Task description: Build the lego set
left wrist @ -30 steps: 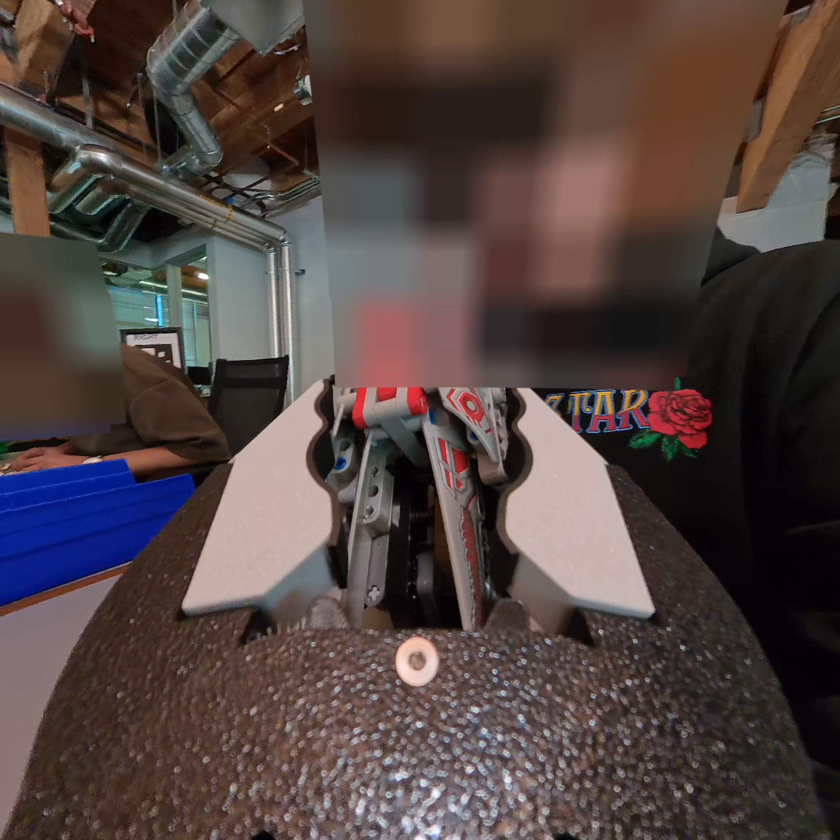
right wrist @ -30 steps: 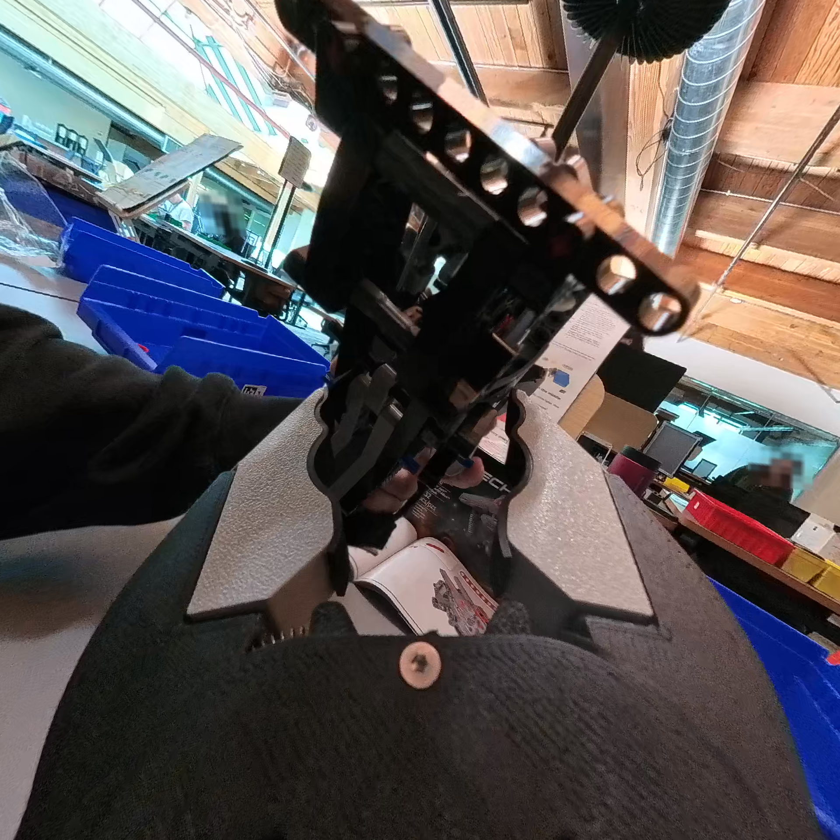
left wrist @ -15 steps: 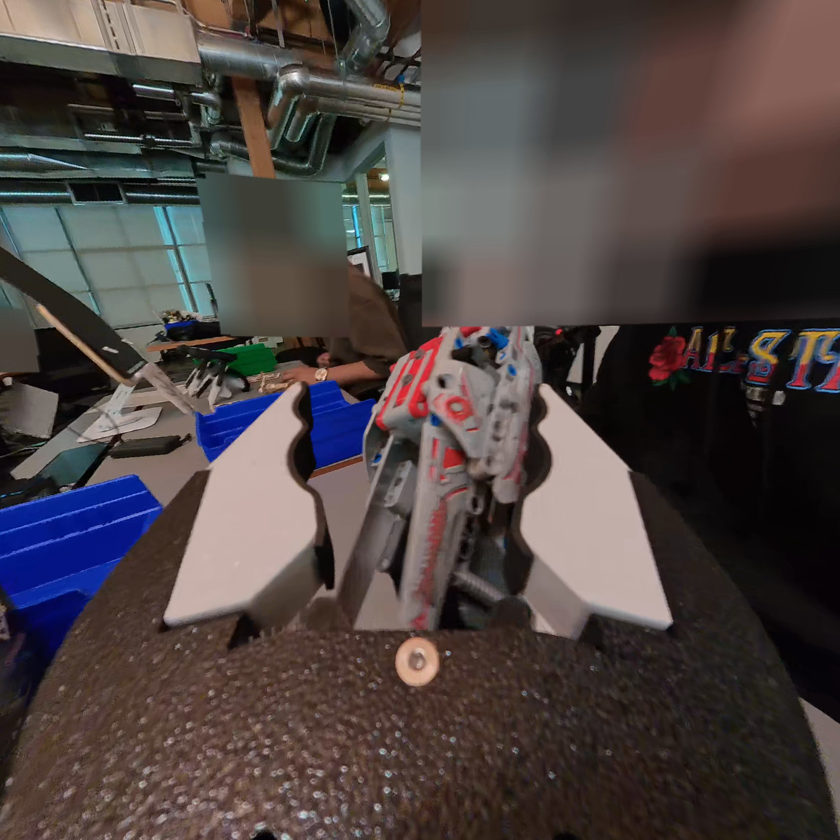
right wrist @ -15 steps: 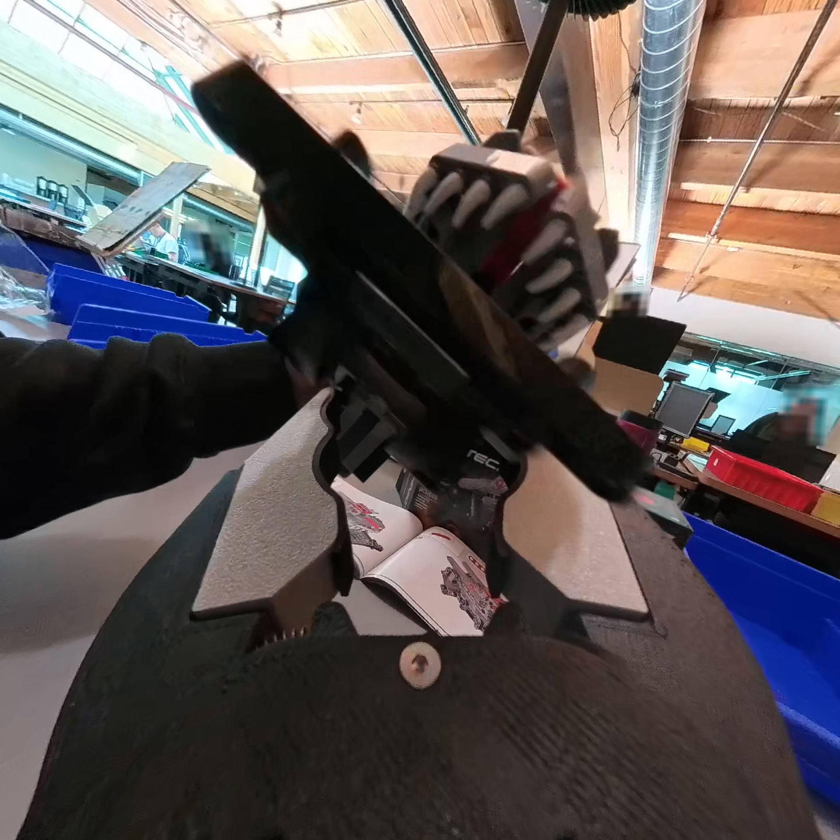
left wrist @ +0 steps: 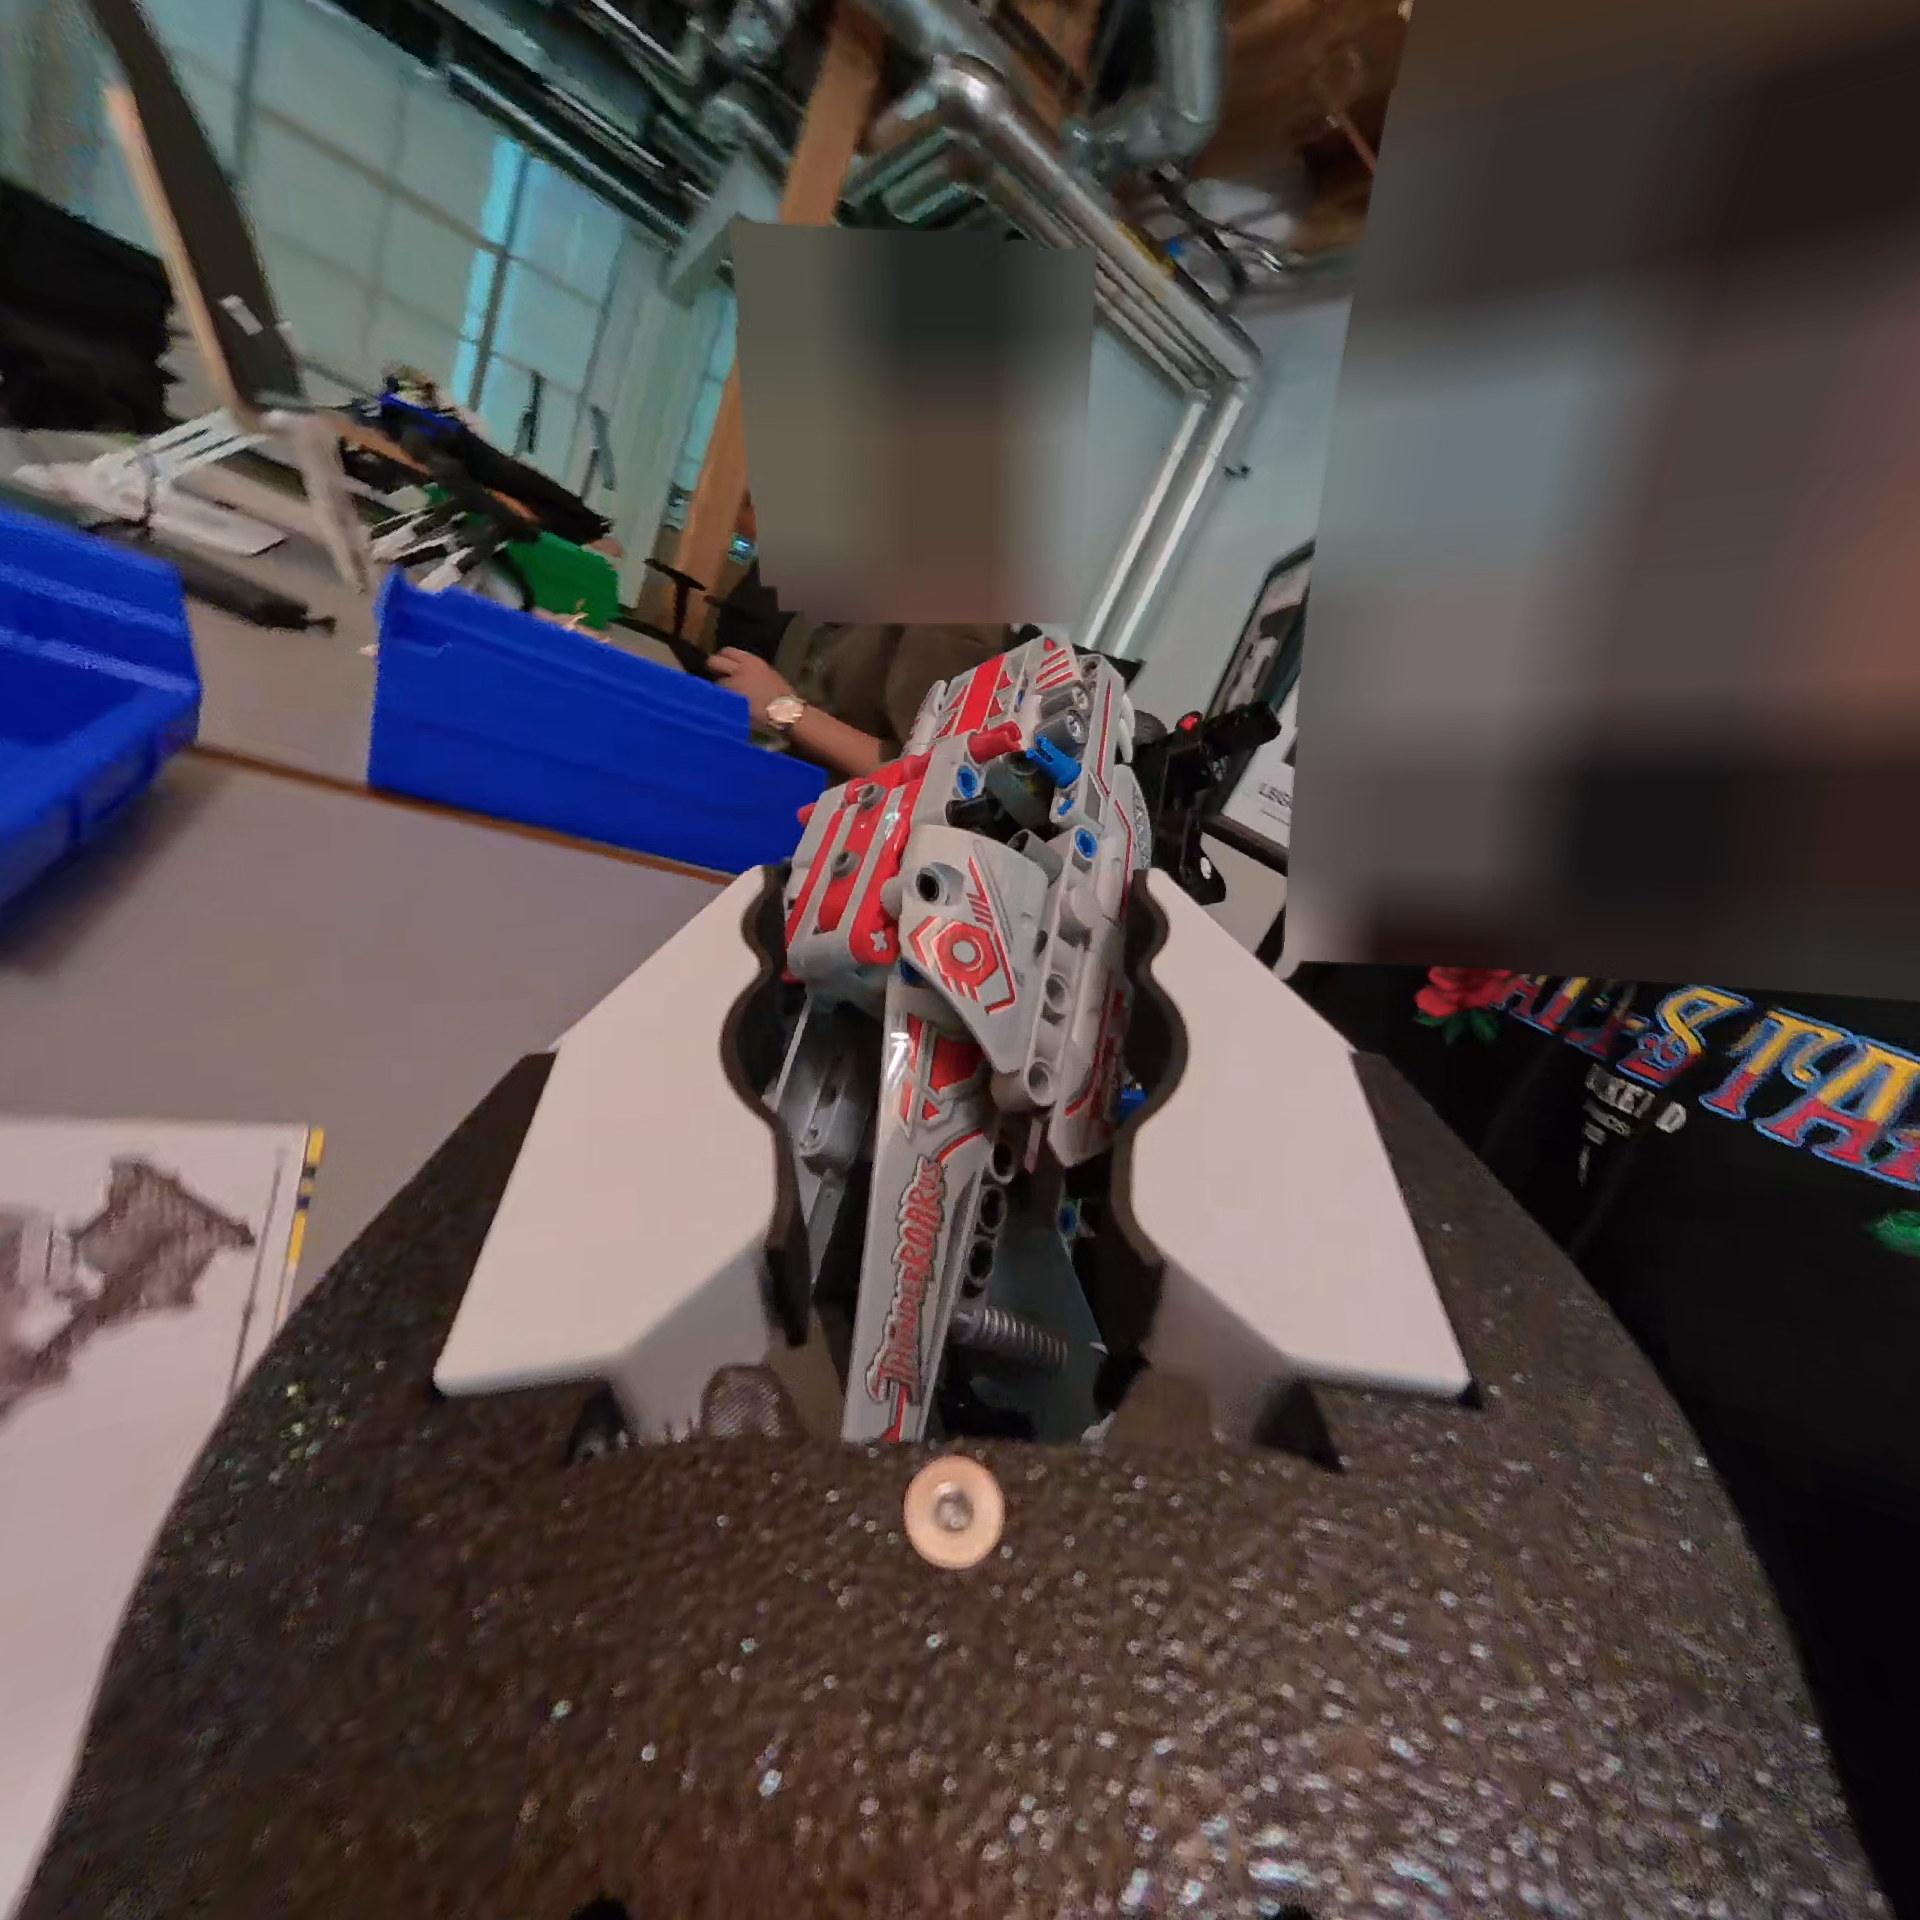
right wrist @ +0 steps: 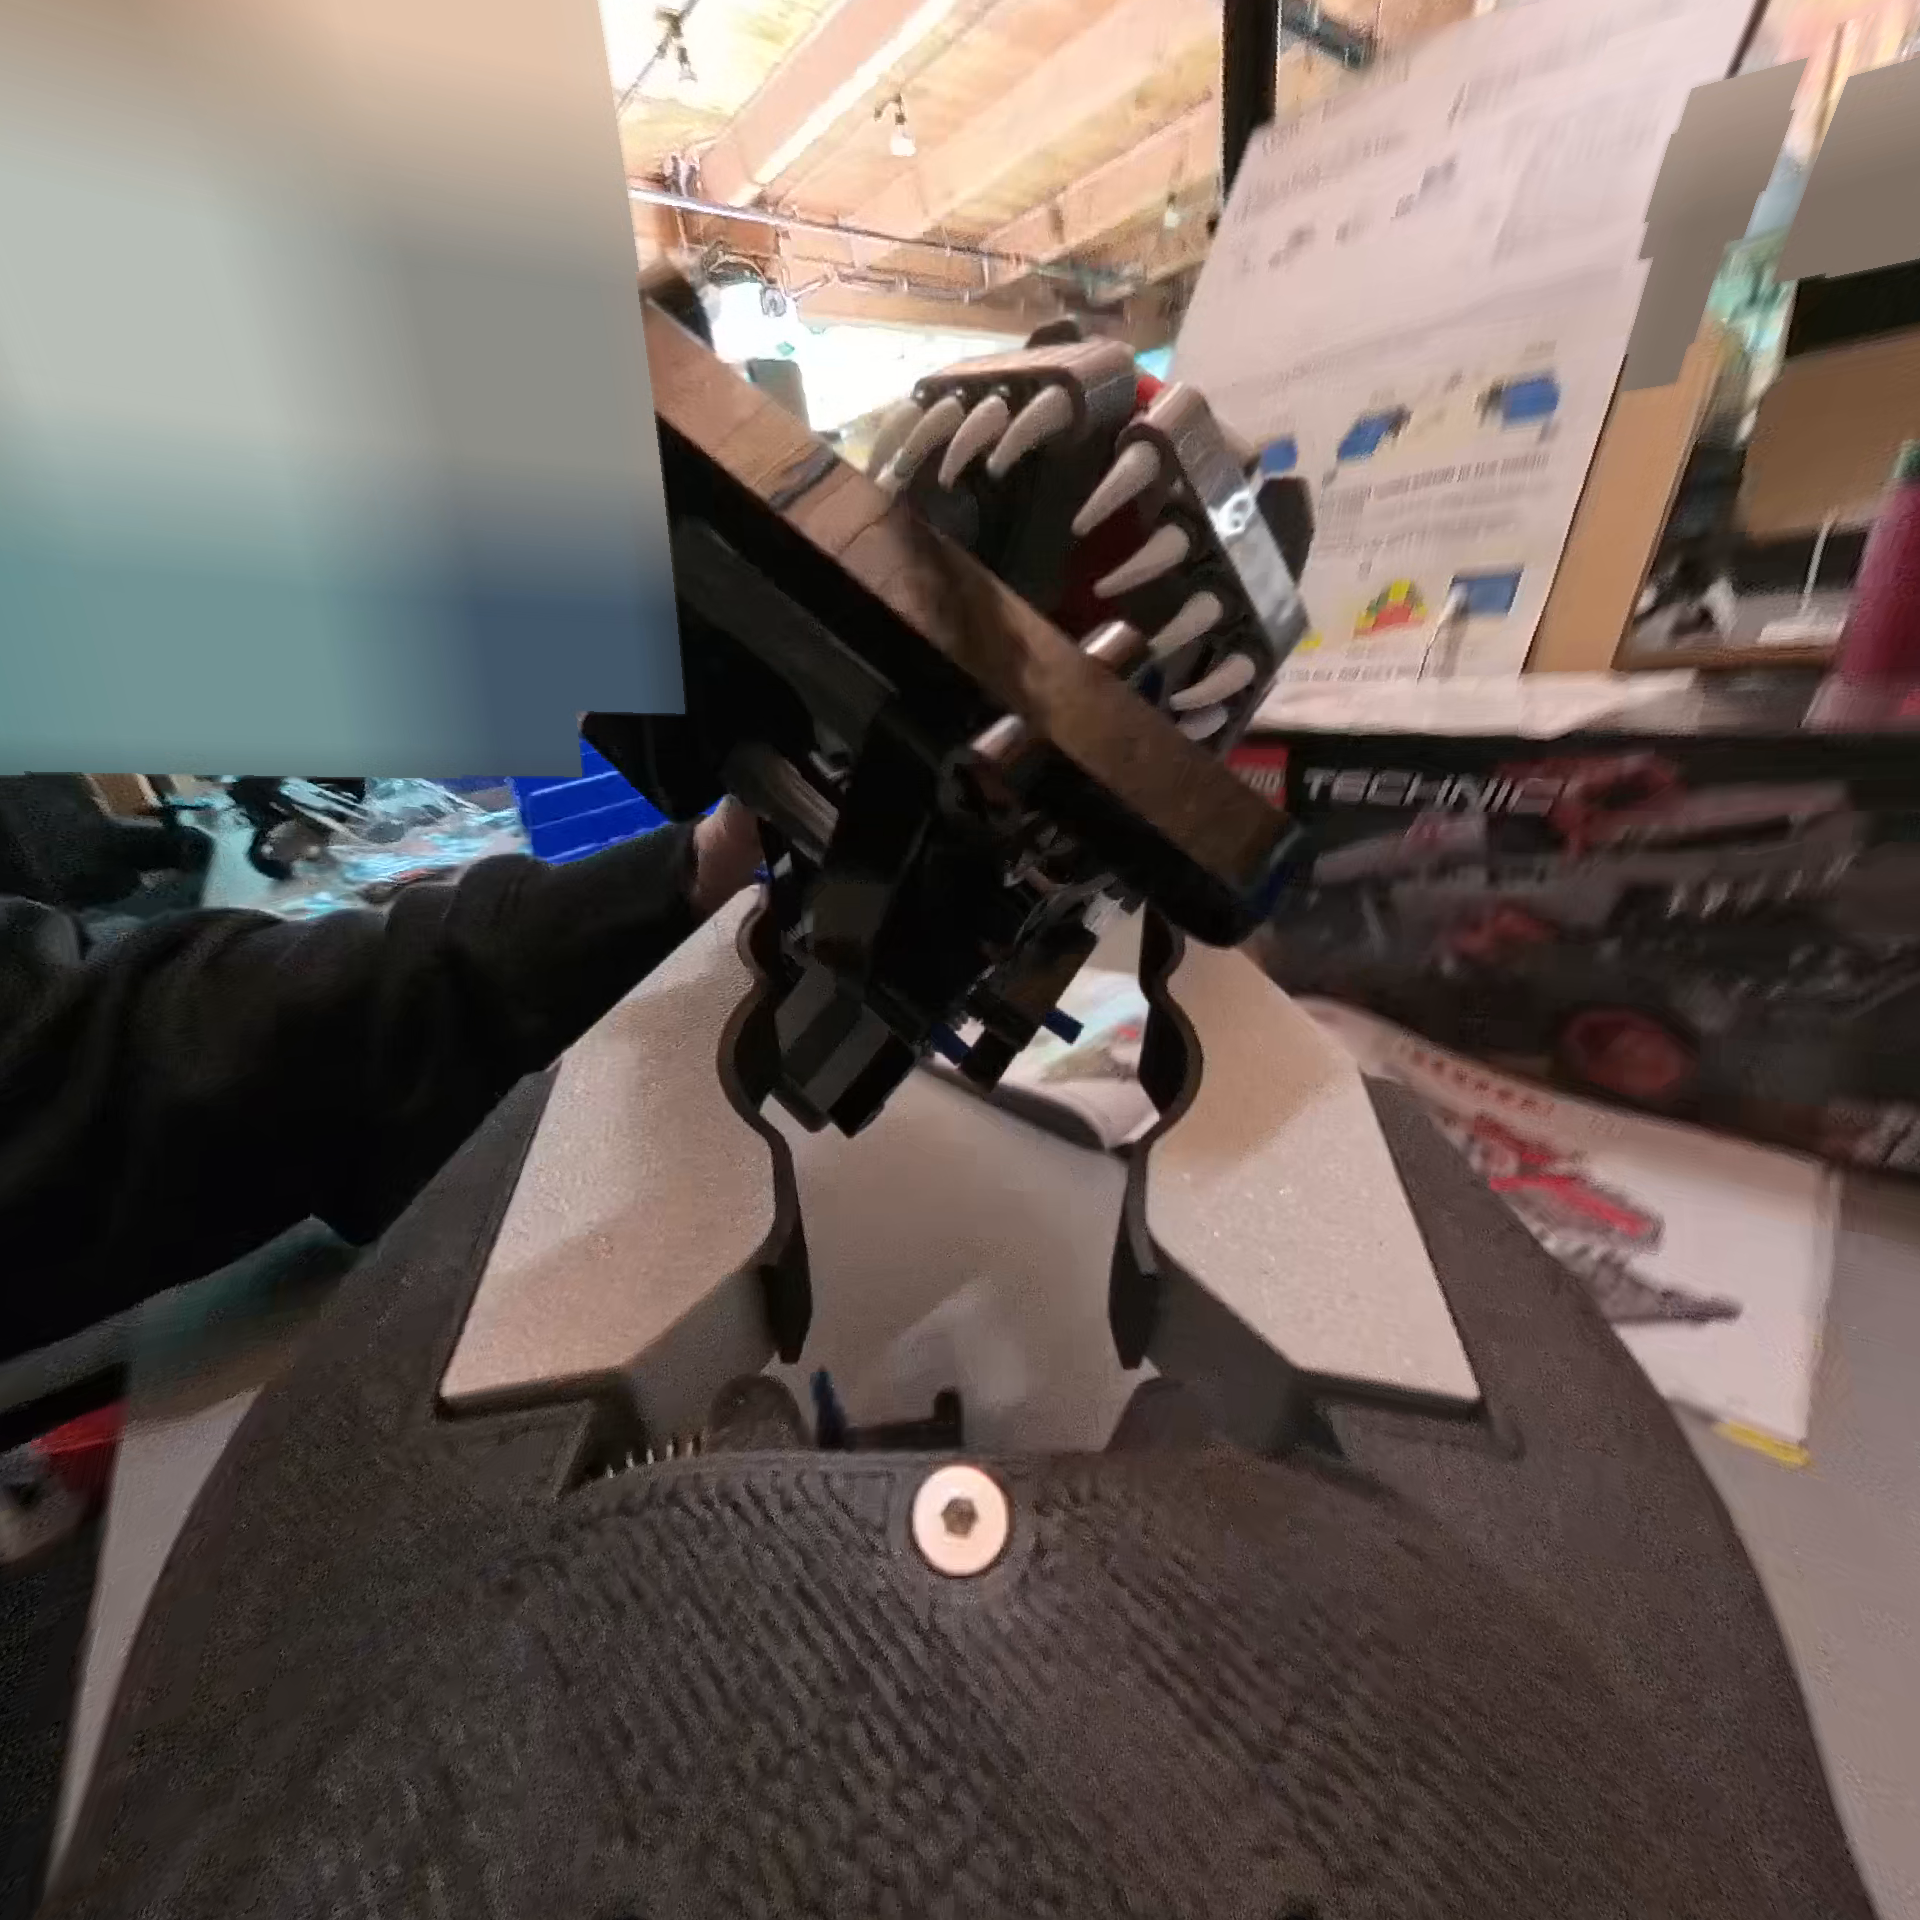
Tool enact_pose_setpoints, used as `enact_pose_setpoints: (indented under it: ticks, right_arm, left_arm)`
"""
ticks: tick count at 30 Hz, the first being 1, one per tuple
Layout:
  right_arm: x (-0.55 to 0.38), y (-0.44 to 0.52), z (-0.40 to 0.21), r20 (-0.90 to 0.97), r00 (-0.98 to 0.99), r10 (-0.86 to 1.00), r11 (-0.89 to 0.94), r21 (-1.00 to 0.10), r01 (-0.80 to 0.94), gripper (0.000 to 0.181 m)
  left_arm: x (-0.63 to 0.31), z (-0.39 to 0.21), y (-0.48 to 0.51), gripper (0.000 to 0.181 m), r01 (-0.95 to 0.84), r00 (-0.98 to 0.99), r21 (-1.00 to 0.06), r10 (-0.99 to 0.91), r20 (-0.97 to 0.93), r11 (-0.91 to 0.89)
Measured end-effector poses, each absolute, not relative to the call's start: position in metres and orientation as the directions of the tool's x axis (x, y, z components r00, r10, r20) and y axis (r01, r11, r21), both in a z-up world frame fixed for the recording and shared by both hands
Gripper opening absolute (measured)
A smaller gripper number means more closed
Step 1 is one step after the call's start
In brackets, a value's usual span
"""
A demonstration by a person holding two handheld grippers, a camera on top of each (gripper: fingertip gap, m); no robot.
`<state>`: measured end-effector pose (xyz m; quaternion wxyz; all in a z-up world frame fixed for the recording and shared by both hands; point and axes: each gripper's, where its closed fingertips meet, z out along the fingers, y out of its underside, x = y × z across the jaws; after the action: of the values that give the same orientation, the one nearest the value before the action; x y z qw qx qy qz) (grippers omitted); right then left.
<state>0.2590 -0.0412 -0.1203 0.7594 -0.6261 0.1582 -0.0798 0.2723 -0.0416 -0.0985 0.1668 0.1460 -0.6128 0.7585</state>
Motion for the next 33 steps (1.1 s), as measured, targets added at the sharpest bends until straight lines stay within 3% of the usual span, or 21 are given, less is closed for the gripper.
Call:
enact_pose_setpoints:
  ticks: [8, 11, 15, 23, 28, 33]
  right_arm:
    - [0.258, -0.03, -0.19, -0.368, 0.87, -0.329, 0.022, -0.924, -0.382, 0.066]
    - [0.257, -0.029, -0.204, -0.381, 0.859, -0.343, -0.07, -0.901, -0.428, 0.065]
    - [0.249, -0.031, -0.218, -0.465, 0.822, -0.329, -0.156, -0.832, -0.533, 0.064]
    - [0.258, -0.034, -0.223, -0.601, 0.738, -0.305, -0.067, -0.76, -0.647, 0.063]
    - [0.263, -0.037, -0.228, -0.695, 0.663, -0.277, -0.029, -0.684, -0.729, 0.063]
    - [0.254, -0.036, -0.233, -0.69, 0.678, -0.254, -0.105, -0.677, -0.728, 0.07]
  left_arm:
    - [0.279, -0.162, -0.022, 0.06, -0.449, -0.857, -0.867, -0.173, 0.486, -0.216]
    - [0.275, -0.176, -0.018, 0.05, -0.498, -0.837, -0.853, -0.171, 0.52, -0.155]
    - [0.273, -0.184, -0.023, 0.051, -0.537, -0.822, -0.841, -0.181, 0.54, -0.068]
    - [0.274, -0.173, -0.029, 0.053, -0.152, -0.942, -0.983, -0.318, 0.112, 0.104]
    - [0.277, -0.192, -0.033, 0.05, -0.048, -0.937, -0.922, -0.336, -0.091, 0.385]
    - [0.288, -0.199, -0.043, 0.031, -0.034, -0.931, -0.882, -0.337, -0.144, 0.47]
